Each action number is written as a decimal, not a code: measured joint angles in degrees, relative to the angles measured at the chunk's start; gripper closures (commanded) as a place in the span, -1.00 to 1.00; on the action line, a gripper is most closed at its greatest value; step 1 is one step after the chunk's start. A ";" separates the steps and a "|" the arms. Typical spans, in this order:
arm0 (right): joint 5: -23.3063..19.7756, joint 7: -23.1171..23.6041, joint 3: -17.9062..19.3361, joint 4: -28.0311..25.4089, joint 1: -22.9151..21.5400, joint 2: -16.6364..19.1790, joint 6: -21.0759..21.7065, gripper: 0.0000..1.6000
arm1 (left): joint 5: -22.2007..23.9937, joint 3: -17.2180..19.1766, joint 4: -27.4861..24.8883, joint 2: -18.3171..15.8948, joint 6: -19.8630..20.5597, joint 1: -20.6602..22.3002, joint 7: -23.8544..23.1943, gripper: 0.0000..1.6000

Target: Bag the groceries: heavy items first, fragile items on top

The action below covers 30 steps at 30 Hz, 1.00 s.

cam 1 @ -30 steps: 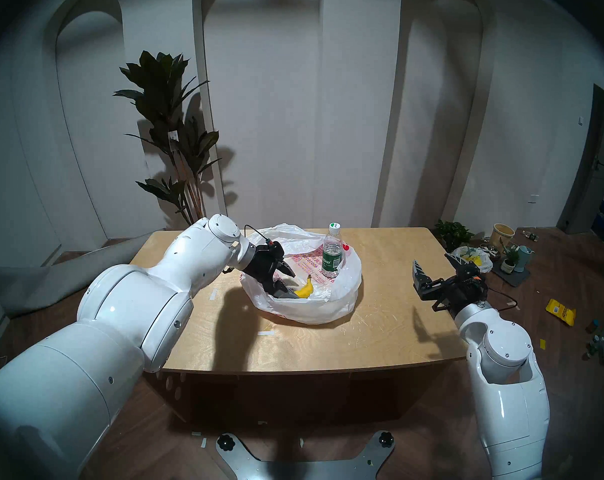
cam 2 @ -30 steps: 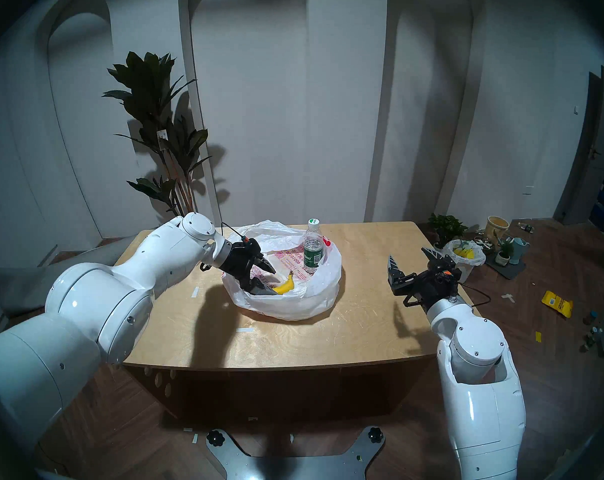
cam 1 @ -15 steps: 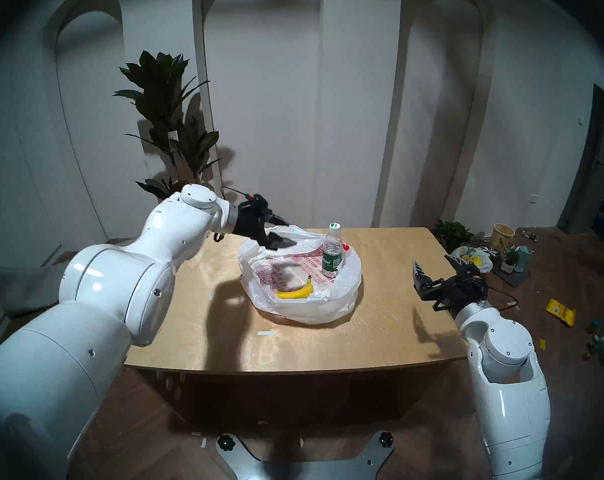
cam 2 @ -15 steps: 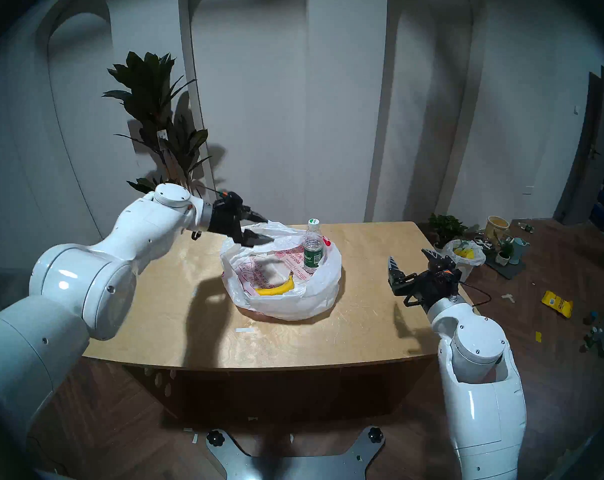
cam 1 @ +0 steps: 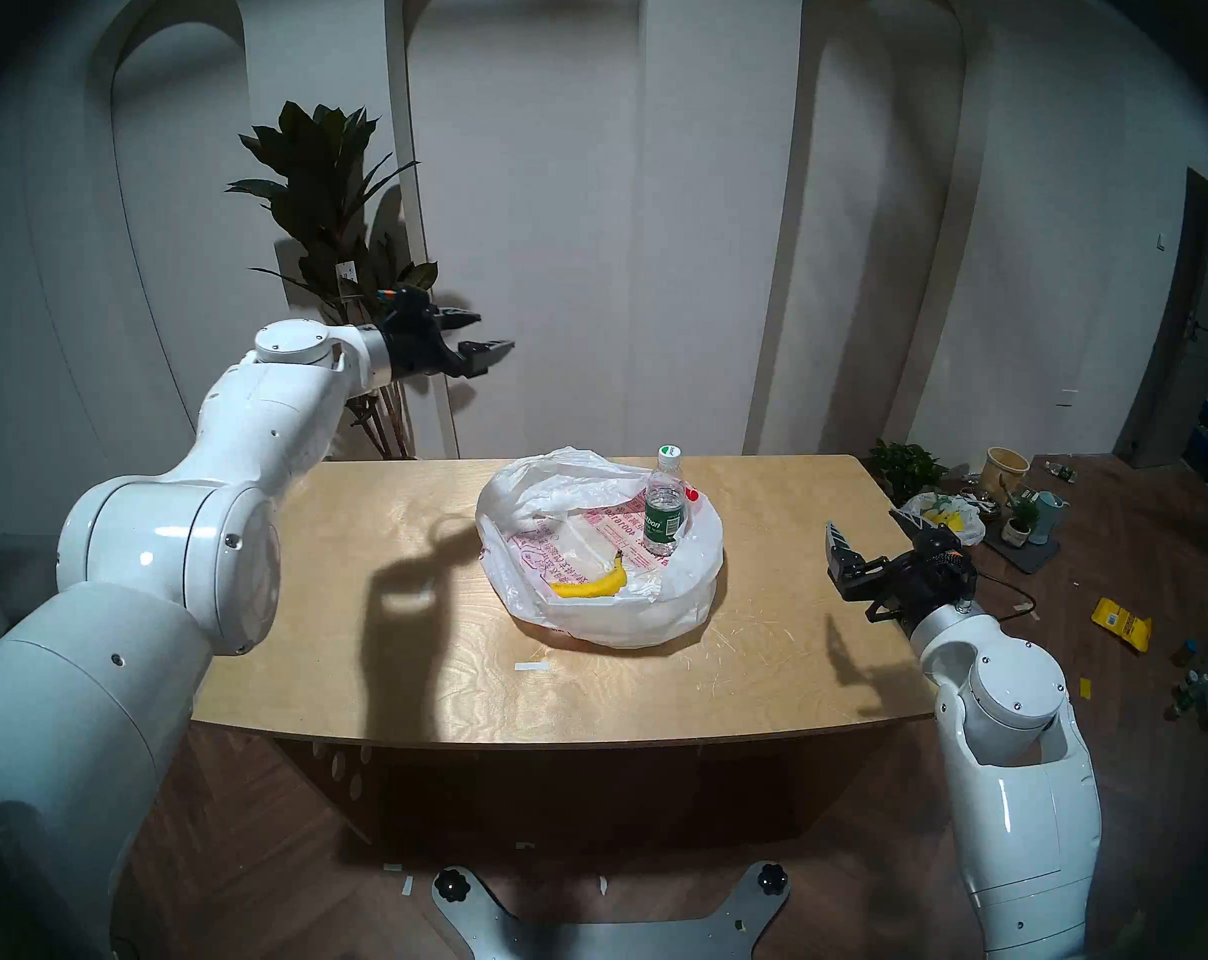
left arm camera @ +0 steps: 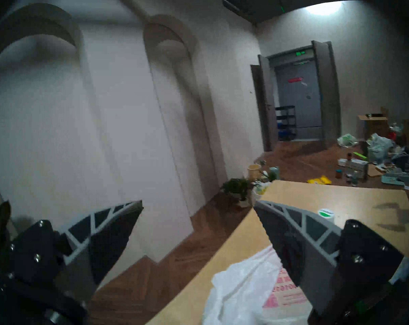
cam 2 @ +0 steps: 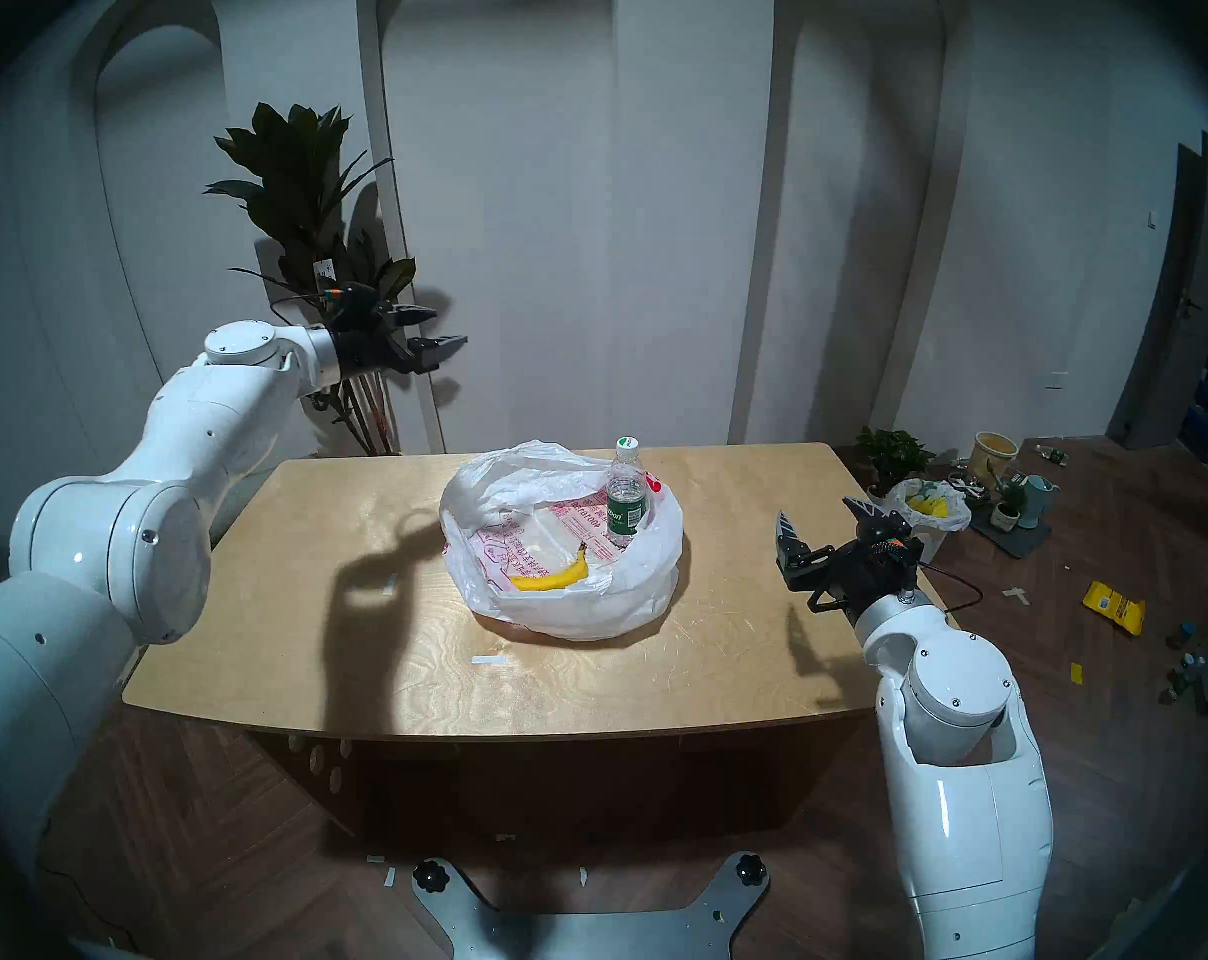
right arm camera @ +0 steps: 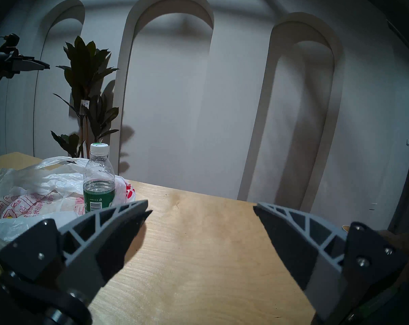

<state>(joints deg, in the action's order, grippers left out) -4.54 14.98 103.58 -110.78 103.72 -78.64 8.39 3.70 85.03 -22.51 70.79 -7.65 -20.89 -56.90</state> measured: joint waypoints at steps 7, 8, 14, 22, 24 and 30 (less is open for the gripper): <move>-0.14 0.11 0.02 0.16 -0.03 0.04 0.00 -1.00 | 0.66 1.57 -0.26 -0.97 -0.84 -3.08 3.66 -1.00; -0.15 0.12 0.03 0.19 -0.03 0.04 0.00 -1.00 | 0.69 1.63 -0.25 -0.90 -0.89 -3.51 3.88 -1.00; -0.25 0.21 0.05 0.41 -0.05 0.08 0.00 -1.00 | 0.90 1.79 -0.20 0.48 -1.43 -7.08 5.24 -1.00; -0.40 0.32 0.08 0.83 -0.08 0.12 0.00 -1.00 | 1.08 2.18 -1.39 1.74 -3.24 -10.09 7.05 -1.00; -0.42 0.35 0.08 0.92 -0.08 0.13 0.00 -1.00 | 1.08 2.29 -1.80 1.79 -3.71 -10.34 7.45 -1.00; -0.52 0.43 0.11 1.28 -0.10 0.17 0.00 -1.00 | 0.97 2.44 -3.36 1.79 -5.42 -11.26 9.09 -1.00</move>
<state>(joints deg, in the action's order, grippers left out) -5.06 15.41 103.68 -109.50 103.63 -78.48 8.39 4.67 87.47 -25.87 72.59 -13.07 -32.16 -47.81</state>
